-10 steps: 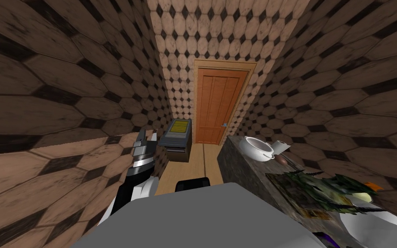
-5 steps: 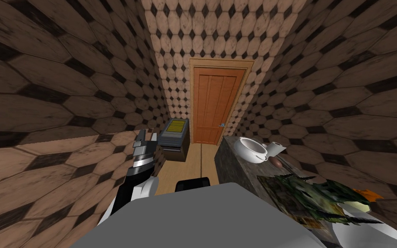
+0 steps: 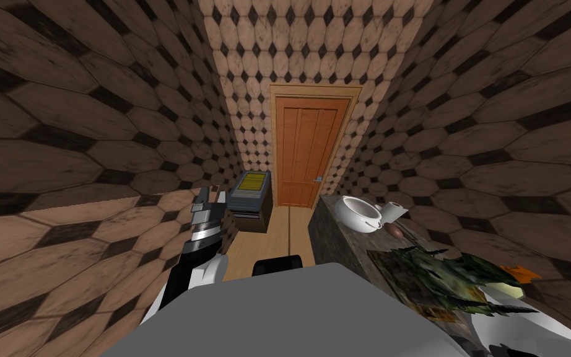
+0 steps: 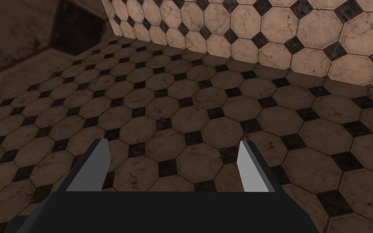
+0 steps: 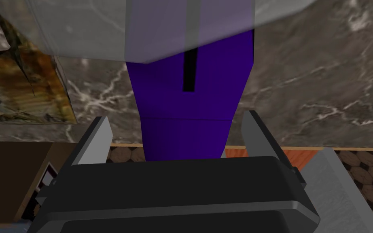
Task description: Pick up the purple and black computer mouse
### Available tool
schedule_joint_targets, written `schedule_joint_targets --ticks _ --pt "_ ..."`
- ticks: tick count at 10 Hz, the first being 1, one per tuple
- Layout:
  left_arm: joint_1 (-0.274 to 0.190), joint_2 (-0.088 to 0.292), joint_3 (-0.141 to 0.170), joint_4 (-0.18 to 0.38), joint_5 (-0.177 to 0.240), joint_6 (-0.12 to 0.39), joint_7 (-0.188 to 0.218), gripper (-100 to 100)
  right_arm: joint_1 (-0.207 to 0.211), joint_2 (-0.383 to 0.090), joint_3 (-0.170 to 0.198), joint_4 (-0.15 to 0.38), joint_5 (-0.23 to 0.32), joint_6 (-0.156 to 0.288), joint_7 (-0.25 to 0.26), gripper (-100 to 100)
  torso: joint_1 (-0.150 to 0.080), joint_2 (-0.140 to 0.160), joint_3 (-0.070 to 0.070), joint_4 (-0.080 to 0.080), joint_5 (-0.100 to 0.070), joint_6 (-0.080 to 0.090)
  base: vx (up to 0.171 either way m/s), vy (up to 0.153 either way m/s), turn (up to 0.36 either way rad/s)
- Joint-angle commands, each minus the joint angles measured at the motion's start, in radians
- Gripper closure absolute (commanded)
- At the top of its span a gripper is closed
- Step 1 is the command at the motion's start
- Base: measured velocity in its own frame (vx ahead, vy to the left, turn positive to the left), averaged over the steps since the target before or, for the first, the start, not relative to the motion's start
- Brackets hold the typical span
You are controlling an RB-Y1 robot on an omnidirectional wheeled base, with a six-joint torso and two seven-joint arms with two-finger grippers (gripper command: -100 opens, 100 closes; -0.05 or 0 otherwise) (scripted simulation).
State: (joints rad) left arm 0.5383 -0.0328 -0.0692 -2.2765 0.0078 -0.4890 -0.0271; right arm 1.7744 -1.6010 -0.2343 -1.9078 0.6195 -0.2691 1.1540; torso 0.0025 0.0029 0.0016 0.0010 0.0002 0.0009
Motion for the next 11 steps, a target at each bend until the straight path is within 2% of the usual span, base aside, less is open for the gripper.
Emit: schedule_joint_targets --ticks 1,3,4,5,6,10,11 --pt "0.0 0.0 0.0 0.0 0.0 0.0 0.0 0 -0.031 -0.017 0.03 0.004 -0.002 0.011 -0.01 -100 0.0 0.0 0.0 0.0 0.0 0.0 -0.012 0.002 -0.016" --pt "0.0 0.0 0.0 0.0 0.0 0.0 0.0 0 -0.071 -0.04 0.068 0.006 -0.004 0.026 -0.022 -100 0.0 0.0 0.0 0.0 0.0 0.0 -0.012 0.0 -0.022" --pt "0.0 0.0 0.0 0.0 0.0 0.0 0.0 0 -0.11 -0.063 0.106 0.009 -0.006 0.042 -0.034 -100 0.0 0.0 0.0 0.0 0.0 0.0 -0.015 -0.002 -0.036" --pt "0.0 0.0 0.0 0.0 0.0 0.0 0.0 0 -0.091 -0.049 0.086 0.01 -0.005 0.03 -0.025 -100 0.0 0.0 0.0 0.0 0.0 0.0 -0.007 0.0 -0.006" --pt "0.0 0.0 0.0 0.0 0.0 0.0 0.0 0 -0.093 -0.051 0.089 0.01 -0.005 0.033 -0.028 100 0.0 0.0 0.0 0.0 0.0 0.0 0.0 0.0 0.0" --pt "0.0 0.0 0.0 0.0 0.0 0.0 0.0 0 -0.093 -0.051 0.089 0.01 -0.005 0.032 -0.028 100 0.0 -0.001 0.0 0.0 0.0 -0.001 0.0 0.0 0.0" --pt "0.0 0.0 0.0 0.0 0.0 0.0 0.0 0 -0.093 -0.051 0.089 0.01 -0.005 0.032 -0.028 0 0.0 -0.001 -0.001 0.0 0.0 -0.001 0.0 0.0 0.0"
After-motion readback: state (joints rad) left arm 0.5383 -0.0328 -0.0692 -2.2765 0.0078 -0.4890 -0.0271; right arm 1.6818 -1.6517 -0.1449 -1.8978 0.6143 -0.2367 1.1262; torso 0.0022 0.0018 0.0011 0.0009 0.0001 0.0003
